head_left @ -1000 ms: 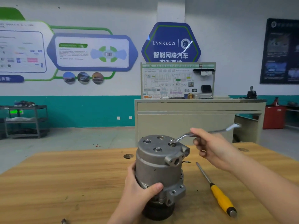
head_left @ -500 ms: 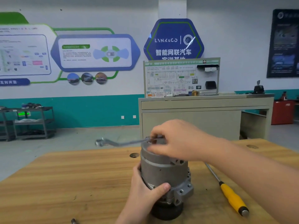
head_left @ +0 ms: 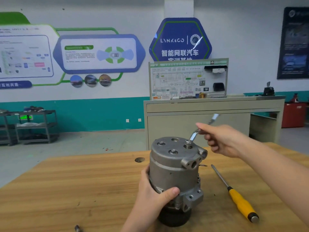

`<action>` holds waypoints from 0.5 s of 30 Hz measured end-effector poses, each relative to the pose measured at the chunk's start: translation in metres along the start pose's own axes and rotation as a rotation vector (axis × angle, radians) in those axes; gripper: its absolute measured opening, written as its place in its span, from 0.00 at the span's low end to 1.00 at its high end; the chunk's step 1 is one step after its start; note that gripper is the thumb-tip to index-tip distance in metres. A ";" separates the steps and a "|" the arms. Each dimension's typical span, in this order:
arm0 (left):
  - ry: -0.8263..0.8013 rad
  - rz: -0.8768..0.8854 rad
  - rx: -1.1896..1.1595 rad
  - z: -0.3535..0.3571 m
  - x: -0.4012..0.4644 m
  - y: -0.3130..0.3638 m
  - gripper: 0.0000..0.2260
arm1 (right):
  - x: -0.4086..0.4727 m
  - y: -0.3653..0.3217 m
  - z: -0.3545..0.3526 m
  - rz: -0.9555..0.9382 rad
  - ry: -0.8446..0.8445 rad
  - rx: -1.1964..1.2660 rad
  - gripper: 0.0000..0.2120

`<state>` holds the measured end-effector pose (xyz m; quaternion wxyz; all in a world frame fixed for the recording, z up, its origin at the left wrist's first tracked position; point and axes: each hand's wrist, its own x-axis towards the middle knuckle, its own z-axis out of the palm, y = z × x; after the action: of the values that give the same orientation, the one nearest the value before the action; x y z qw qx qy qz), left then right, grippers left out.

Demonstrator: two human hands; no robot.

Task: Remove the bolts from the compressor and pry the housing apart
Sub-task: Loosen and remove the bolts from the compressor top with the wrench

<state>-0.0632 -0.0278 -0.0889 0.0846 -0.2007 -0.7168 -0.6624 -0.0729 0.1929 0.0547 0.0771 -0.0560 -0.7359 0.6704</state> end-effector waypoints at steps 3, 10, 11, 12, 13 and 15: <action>-0.014 0.007 0.011 -0.002 -0.001 0.001 0.55 | 0.013 -0.026 0.023 -0.059 -0.041 -0.318 0.13; 0.012 0.020 0.020 -0.001 -0.002 0.000 0.54 | -0.032 -0.053 0.076 -0.575 -0.314 -0.903 0.09; 0.019 0.025 0.011 -0.001 -0.001 -0.001 0.53 | -0.044 -0.049 0.074 -0.670 -0.315 -0.981 0.10; 0.027 0.031 0.003 0.000 -0.002 -0.001 0.51 | -0.056 -0.041 0.069 -0.769 -0.279 -1.053 0.12; 0.033 0.035 0.000 0.000 -0.002 -0.002 0.50 | -0.065 -0.031 0.063 -0.866 -0.222 -1.100 0.15; 0.038 0.028 -0.002 0.000 -0.002 -0.002 0.49 | -0.078 -0.010 0.046 -0.967 -0.145 -0.989 0.21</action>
<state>-0.0616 -0.0278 -0.0914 0.1074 -0.1983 -0.7115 -0.6655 -0.0047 0.1327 0.0576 0.2831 0.2947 -0.9005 0.1488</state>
